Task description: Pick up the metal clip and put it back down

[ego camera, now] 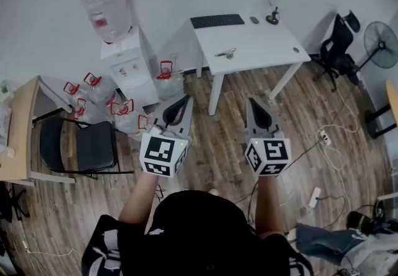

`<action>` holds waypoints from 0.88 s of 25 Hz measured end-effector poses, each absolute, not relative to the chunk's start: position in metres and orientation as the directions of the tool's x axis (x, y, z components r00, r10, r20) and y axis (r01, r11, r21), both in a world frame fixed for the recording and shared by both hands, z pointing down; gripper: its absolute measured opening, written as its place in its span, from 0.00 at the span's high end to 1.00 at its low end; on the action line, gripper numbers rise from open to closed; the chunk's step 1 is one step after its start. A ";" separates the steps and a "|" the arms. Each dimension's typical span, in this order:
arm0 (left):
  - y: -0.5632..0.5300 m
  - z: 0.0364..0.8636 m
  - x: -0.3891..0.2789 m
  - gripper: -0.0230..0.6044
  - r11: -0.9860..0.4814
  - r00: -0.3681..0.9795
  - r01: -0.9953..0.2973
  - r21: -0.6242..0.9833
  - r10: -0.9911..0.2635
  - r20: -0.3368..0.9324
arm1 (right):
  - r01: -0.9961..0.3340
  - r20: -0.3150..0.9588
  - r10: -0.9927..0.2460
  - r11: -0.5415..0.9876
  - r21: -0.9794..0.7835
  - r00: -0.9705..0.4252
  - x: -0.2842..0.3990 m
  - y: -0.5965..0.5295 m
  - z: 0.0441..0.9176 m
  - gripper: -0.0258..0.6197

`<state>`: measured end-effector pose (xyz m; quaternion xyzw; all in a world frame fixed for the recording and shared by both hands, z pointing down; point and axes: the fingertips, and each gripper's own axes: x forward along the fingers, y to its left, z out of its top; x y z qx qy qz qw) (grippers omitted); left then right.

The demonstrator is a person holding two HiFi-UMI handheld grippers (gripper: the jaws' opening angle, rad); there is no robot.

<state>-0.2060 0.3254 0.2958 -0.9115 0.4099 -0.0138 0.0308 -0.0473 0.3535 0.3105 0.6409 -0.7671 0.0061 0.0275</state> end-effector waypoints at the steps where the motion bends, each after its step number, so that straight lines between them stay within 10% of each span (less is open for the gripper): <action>1: 0.323 0.296 -0.206 0.93 -0.660 0.661 -0.748 -0.072 -0.750 0.000 | -0.984 0.050 -0.983 0.178 0.026 -0.177 -0.047 0.352 0.311 0.91; 22: 0.342 0.323 -0.155 0.93 -0.643 0.641 -0.761 -0.081 -0.766 0.053 | -0.975 0.100 -0.970 0.222 0.005 -0.220 -0.007 0.368 0.344 0.91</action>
